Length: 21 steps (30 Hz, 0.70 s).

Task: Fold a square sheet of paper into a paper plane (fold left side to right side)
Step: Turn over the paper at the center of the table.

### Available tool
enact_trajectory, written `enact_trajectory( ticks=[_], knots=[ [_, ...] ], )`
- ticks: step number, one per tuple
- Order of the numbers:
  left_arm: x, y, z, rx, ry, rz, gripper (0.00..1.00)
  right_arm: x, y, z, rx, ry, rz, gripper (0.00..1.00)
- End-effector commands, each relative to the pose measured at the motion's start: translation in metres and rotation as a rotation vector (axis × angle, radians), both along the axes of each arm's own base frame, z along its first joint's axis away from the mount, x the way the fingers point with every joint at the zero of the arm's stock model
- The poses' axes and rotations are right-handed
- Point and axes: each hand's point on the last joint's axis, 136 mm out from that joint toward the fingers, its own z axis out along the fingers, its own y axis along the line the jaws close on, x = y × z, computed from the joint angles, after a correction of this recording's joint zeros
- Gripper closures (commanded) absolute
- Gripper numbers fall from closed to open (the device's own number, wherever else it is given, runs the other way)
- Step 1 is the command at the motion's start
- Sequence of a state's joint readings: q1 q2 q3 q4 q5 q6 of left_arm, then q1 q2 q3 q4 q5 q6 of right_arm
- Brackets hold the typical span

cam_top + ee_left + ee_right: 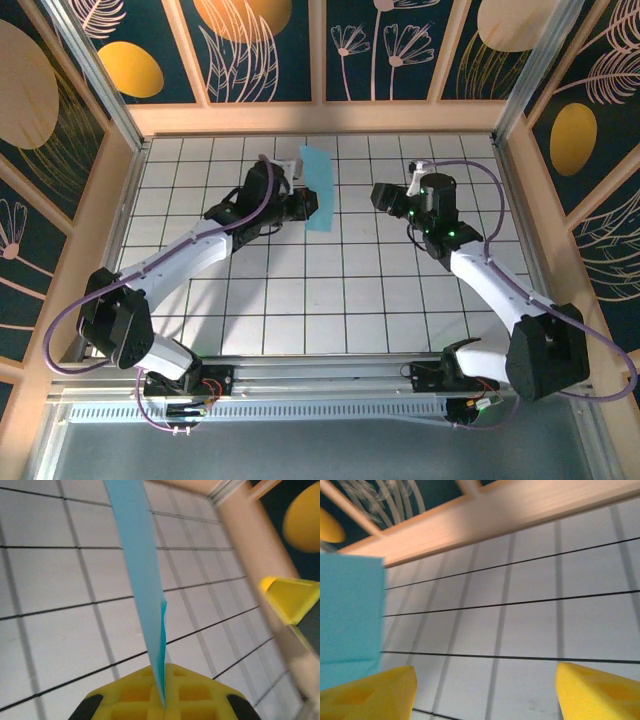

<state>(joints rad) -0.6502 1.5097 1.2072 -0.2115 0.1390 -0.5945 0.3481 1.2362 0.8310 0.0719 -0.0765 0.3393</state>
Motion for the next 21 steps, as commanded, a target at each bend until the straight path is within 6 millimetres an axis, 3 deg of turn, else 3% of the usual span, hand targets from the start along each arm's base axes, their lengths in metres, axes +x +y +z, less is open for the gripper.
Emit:
enact_trajectory(
  ticks=[1,6,10,13,21],
  knots=[
    [-0.026,0.050,-0.046,0.519,0.091,0.073,1.00,0.001,-0.042,-0.005,-0.161,-0.013,-0.149,0.22],
    [-0.043,0.078,-0.049,0.904,0.096,0.264,1.00,0.003,-0.052,-0.010,-0.177,-0.017,-0.185,0.17],
    [-0.051,0.086,-0.059,1.098,0.104,0.384,1.00,0.004,-0.057,-0.016,-0.188,-0.005,-0.192,0.14],
    [-0.055,0.079,-0.079,1.203,0.117,0.393,1.00,0.003,-0.058,-0.021,-0.188,0.004,-0.187,0.14],
    [-0.061,0.046,-0.143,1.184,0.250,0.351,1.00,0.001,-0.058,-0.030,-0.162,0.017,-0.180,0.14]
  ],
)
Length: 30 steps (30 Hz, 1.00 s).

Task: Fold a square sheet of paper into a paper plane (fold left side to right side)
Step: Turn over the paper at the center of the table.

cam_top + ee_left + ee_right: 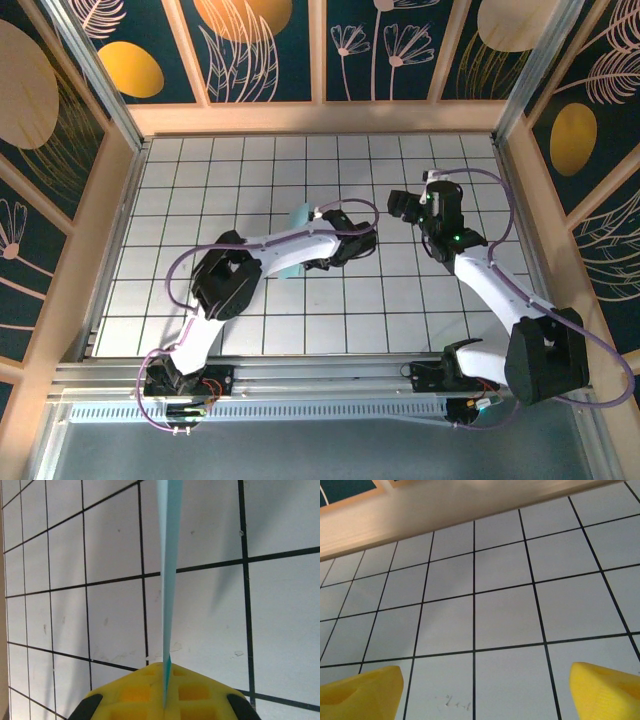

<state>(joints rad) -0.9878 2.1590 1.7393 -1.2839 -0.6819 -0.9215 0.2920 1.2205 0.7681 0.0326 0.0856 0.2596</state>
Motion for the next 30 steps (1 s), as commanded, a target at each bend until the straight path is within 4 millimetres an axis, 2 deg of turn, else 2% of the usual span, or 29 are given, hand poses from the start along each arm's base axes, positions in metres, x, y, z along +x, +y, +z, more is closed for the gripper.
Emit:
enact_trajectory(
  ticks=[1,4,8,13,17,21,25,30],
  knots=[
    [-0.007,-0.004,-0.012,-0.015,0.043,0.041,1.00,0.000,-0.005,0.001,0.003,-0.020,-0.009,0.14],
    [-0.012,-0.015,-0.033,-0.063,0.097,0.047,0.99,0.000,-0.005,-0.002,0.010,-0.014,-0.004,0.14],
    [-0.013,-0.031,-0.052,-0.114,0.149,0.039,0.85,0.001,-0.003,-0.008,0.024,0.003,0.008,0.14],
    [-0.007,-0.058,-0.057,-0.193,0.182,0.008,0.70,0.001,-0.001,-0.017,0.034,0.039,0.019,0.13],
    [0.005,-0.080,-0.045,-0.301,0.178,-0.025,0.59,-0.001,-0.003,-0.021,0.031,0.068,0.011,0.13],
    [0.022,-0.092,-0.029,-0.448,0.148,-0.064,0.47,-0.006,0.006,-0.025,0.058,0.111,0.069,0.13],
    [0.042,-0.103,-0.003,-0.648,0.096,-0.114,0.43,-0.015,0.025,-0.033,0.135,0.186,0.156,0.16],
    [0.063,-0.082,0.025,-0.870,0.019,-0.111,0.40,-0.032,0.064,-0.046,0.335,0.315,0.299,0.32]
  ],
)
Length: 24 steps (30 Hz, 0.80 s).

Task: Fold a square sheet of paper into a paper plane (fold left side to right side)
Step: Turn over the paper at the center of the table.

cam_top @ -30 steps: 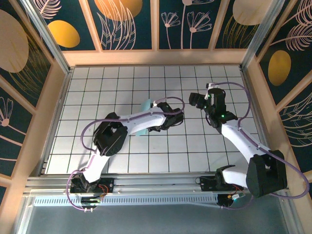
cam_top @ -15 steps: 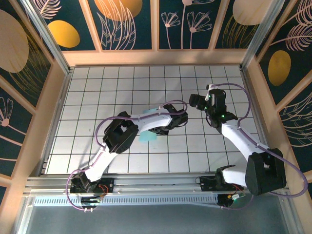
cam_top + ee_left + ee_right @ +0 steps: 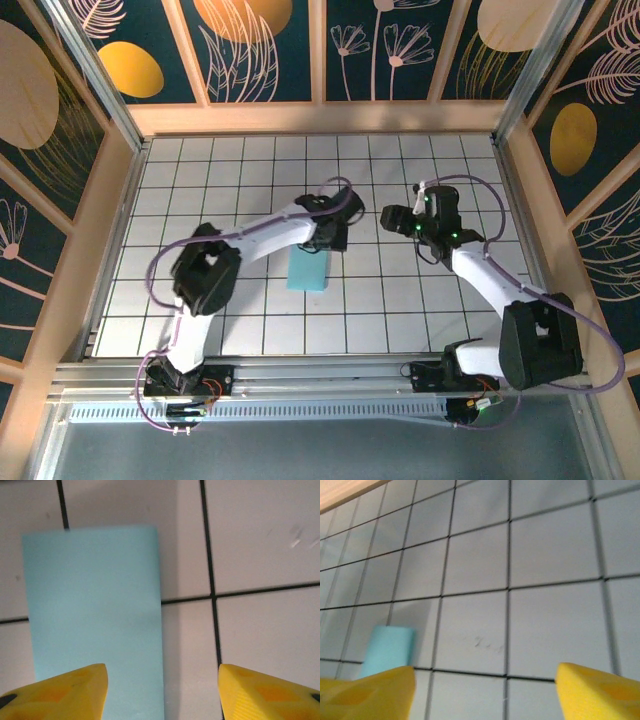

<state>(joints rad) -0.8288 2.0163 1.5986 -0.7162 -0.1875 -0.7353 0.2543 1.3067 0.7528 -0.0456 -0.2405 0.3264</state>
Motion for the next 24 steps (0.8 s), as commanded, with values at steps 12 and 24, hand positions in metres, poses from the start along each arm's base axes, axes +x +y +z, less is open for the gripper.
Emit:
enact_trajectory(
  ticks=[12,24],
  knots=[
    [0.039,0.087,0.060,-0.731,-0.248,0.169,0.36,-0.043,0.135,-0.056,0.351,0.381,0.293,0.78],
    [0.021,0.121,0.038,-0.709,-0.293,0.211,0.38,-0.046,0.180,-0.093,0.298,0.473,0.358,1.00]
  ],
)
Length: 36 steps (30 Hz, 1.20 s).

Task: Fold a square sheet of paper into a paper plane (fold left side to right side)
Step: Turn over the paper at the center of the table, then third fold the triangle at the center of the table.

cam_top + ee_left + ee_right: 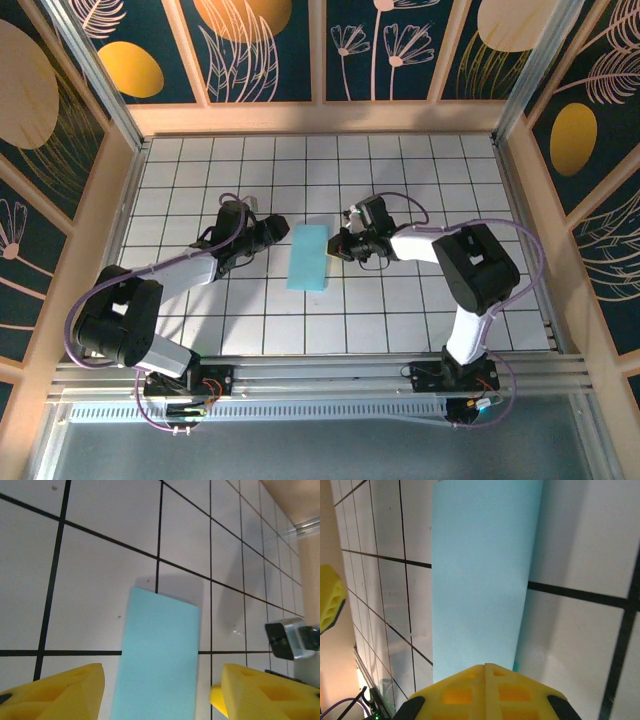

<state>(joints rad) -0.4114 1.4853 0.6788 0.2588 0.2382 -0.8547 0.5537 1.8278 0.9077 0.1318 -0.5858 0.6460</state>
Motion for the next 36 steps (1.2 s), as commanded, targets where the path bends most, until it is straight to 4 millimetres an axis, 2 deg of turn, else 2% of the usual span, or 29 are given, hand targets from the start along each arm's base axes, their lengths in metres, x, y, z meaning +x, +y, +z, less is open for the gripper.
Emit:
enact_trajectory(
  ticks=[1,9,18,24,25,31,36],
  knots=[
    [0.005,-0.001,0.017,-0.019,-0.075,-0.005,0.38,-0.001,0.013,-0.001,0.005,0.008,0.031,0.99],
    [0.002,-0.003,0.006,0.015,-0.037,-0.037,0.41,-0.006,0.010,-0.022,-0.052,0.045,0.051,1.00],
    [-0.022,-0.014,-0.023,0.033,0.084,-0.146,0.50,-0.009,-0.020,-0.053,-0.220,0.043,0.083,1.00],
    [-0.040,-0.026,-0.042,0.062,0.176,-0.208,0.54,-0.009,-0.030,-0.054,-0.279,0.000,0.131,1.00],
    [-0.043,-0.029,-0.047,0.070,0.192,-0.217,0.55,-0.001,-0.039,-0.055,-0.282,0.000,0.112,1.00],
    [-0.051,-0.041,-0.069,0.116,0.274,-0.243,0.56,0.002,-0.040,-0.053,-0.290,-0.020,0.130,1.00],
    [-0.052,-0.048,-0.073,0.114,0.296,-0.267,0.57,0.003,-0.039,-0.051,-0.286,-0.027,0.135,1.00]
  ],
)
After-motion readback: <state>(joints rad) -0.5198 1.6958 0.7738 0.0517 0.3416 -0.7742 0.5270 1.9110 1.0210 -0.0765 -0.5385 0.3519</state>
